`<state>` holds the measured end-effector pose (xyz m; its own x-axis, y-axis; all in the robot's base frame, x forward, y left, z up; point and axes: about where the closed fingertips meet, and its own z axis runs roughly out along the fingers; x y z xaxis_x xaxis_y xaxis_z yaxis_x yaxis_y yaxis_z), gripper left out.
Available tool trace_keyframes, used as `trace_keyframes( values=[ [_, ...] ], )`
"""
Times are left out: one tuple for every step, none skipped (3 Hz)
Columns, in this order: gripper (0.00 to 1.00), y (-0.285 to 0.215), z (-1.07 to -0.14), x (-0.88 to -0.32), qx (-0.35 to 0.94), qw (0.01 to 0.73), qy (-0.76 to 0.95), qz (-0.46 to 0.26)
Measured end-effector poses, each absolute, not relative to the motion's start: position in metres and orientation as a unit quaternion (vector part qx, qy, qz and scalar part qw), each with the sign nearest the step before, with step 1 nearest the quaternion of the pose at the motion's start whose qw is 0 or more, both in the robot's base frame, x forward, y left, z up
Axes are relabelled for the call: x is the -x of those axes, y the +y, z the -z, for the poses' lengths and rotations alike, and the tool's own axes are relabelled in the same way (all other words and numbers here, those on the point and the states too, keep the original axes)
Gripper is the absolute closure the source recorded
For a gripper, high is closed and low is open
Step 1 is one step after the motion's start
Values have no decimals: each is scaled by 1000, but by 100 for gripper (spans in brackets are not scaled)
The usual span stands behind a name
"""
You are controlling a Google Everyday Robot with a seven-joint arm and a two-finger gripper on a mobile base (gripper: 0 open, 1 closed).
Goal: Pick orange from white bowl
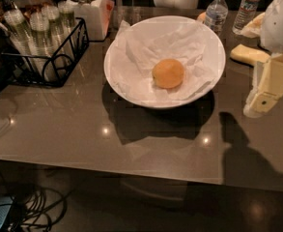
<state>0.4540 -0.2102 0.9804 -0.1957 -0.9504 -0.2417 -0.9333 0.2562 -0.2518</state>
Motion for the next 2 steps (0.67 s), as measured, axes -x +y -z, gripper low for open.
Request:
trace_keyframes(
  values=[
    [0, -180, -983, -504, 644, 199, 738, -26],
    [0, -156, -991, -538, 662, 219, 715, -59]
  ],
)
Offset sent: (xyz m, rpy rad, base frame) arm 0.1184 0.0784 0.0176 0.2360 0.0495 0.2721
